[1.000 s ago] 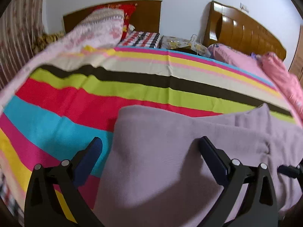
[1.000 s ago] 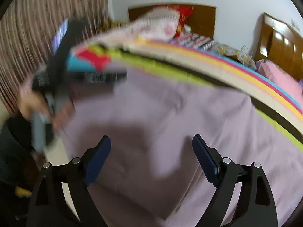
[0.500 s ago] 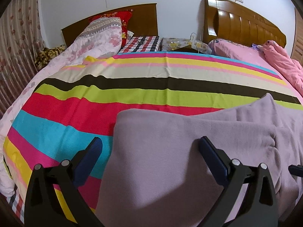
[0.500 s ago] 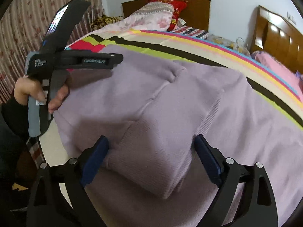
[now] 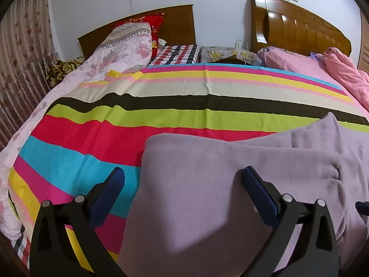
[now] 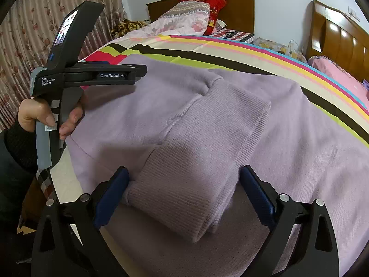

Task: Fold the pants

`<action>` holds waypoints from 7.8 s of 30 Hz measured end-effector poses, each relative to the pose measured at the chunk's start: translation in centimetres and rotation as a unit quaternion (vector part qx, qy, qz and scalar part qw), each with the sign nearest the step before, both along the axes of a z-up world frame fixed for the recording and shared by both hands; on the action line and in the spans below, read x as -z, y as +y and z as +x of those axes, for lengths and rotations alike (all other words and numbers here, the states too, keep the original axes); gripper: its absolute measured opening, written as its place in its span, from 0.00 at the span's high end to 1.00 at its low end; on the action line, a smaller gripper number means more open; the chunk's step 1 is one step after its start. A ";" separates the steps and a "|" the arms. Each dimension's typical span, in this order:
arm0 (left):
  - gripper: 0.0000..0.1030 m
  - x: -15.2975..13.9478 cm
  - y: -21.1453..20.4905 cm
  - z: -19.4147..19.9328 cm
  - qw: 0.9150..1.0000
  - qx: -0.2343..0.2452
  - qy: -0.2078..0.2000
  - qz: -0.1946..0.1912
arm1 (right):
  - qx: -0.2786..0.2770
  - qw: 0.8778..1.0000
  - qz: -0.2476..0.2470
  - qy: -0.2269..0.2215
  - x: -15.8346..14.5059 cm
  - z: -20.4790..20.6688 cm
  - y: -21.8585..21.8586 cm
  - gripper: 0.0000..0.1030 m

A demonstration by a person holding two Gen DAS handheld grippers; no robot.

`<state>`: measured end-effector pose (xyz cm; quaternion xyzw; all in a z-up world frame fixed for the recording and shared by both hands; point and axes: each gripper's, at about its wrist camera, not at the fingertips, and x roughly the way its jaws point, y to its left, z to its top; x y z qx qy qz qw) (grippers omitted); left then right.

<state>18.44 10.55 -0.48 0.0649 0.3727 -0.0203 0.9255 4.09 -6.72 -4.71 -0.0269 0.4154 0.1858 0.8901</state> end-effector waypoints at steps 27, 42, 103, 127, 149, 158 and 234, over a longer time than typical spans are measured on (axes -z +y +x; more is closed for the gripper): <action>0.01 2.3 -4.6 -10.6 0.997 0.077 0.022 -0.023 | 0.024 0.999 -0.024 -0.009 -0.4 -6.0 -5.2 0.09; 0.01 2.0 -5.1 -10.7 0.997 0.059 0.048 -0.016 | 0.180 0.971 0.147 -0.050 -1.9 -14.6 -19.6 0.08; 0.09 1.1 -10.6 -10.4 0.980 0.178 0.079 -0.032 | 0.423 0.833 0.348 -0.077 0.4 -13.4 -34.0 0.64; 0.04 -3.9 11.5 -13.1 0.955 0.039 -0.018 -0.292 | -0.079 0.917 -0.308 -0.241 -0.3 -2.0 13.2 0.68; 0.29 1.5 3.6 -7.7 0.875 0.115 0.209 -0.422 | 0.109 0.954 -0.080 -0.267 -5.2 -12.0 -5.0 0.11; 0.29 2.3 2.9 -5.9 0.858 0.080 0.218 -0.458 | 0.098 0.964 -0.074 -0.236 -3.0 -12.2 -5.5 0.11; 0.10 0.7 1.3 -13.0 0.997 0.055 -0.056 -0.022 | 0.008 0.993 -0.016 -0.116 0.6 -5.2 -0.5 0.14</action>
